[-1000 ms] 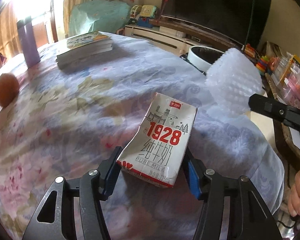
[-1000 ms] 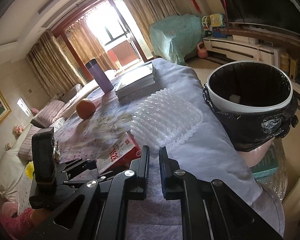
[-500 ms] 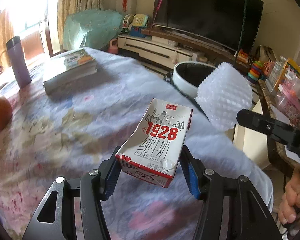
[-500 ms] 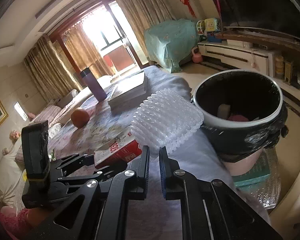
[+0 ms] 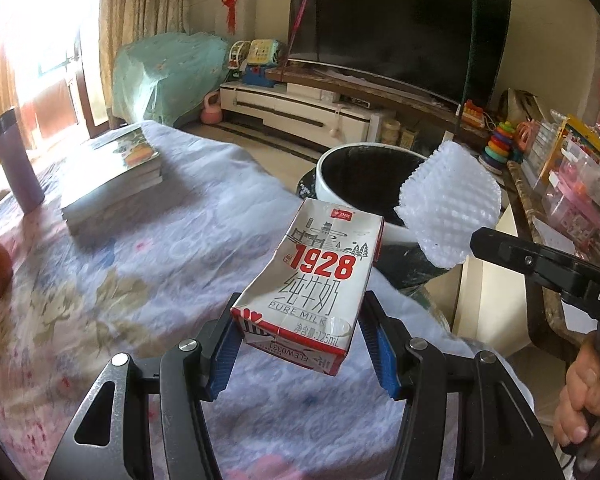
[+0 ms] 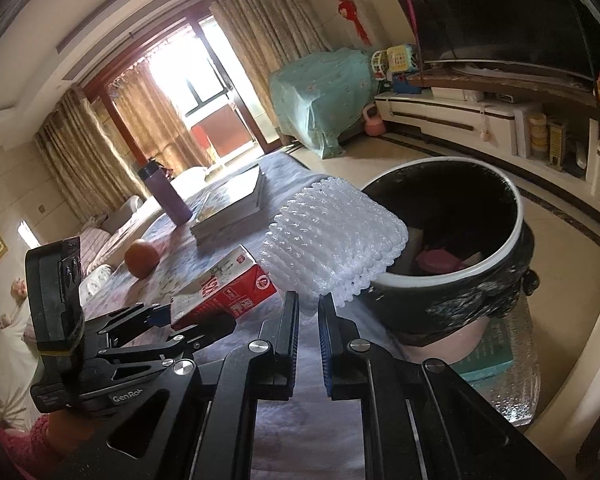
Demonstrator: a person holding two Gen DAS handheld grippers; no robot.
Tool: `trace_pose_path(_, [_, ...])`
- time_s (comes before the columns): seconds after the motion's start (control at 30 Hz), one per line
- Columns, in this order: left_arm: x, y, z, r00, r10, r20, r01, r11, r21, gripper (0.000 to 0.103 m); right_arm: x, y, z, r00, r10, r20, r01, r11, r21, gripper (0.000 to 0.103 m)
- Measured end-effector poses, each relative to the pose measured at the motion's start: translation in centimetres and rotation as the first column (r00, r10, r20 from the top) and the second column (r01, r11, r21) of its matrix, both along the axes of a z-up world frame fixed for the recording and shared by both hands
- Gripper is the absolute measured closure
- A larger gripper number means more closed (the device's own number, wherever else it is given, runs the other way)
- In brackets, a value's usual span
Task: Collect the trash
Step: 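Carry the milk carton in the left tool while the right tool carries the foam sleeve over the bin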
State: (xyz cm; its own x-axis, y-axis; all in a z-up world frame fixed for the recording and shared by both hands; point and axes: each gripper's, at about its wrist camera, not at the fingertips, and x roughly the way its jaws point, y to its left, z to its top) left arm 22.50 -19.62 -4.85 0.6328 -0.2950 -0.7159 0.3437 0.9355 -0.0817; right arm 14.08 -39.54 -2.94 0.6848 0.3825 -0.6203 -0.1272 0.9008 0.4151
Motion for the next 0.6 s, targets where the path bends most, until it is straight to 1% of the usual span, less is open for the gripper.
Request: trace_pose_path(0.6, [2.1,-2.1,0.4,0.999,-0.034,0.021,0.033,0.999,0.020,0.048,1.4,-3.1,0.1,0.999,-0.045,0.004,0.045,0.999,0.008,0.094])
